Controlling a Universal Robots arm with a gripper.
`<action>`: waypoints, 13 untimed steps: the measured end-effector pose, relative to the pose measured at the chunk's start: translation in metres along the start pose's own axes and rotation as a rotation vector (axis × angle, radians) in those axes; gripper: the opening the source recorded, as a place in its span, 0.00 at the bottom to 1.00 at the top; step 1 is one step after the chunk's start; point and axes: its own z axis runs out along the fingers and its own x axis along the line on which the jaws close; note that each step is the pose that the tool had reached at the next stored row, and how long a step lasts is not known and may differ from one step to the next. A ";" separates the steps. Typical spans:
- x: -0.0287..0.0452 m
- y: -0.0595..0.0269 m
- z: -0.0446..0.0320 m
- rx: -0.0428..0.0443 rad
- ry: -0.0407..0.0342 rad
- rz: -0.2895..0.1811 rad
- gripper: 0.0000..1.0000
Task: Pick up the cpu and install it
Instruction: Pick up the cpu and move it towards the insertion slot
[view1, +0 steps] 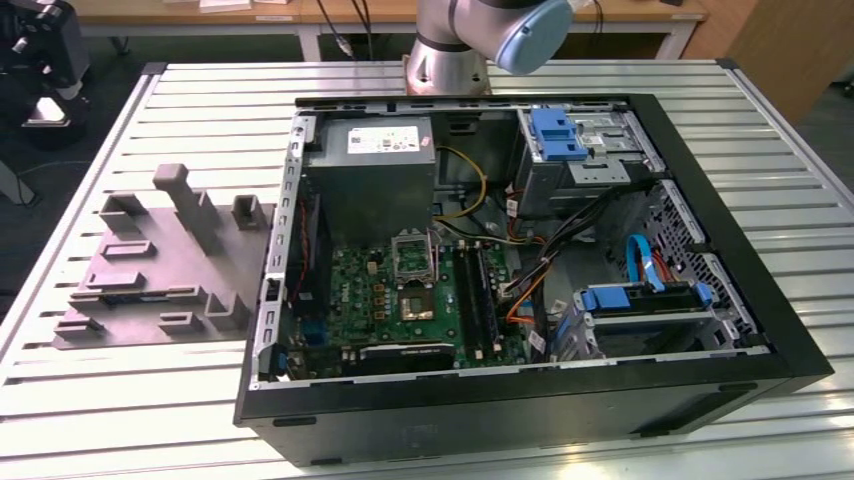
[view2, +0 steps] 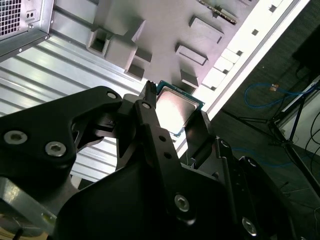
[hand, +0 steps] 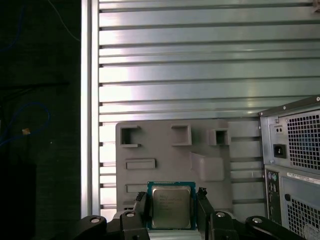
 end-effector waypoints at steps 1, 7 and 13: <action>-0.0003 0.0000 0.0000 0.0000 -0.0001 0.000 0.48; -0.0025 0.0001 0.0001 0.0000 0.0000 0.001 0.48; -0.0045 0.0002 0.0002 -0.0001 -0.0003 0.001 0.48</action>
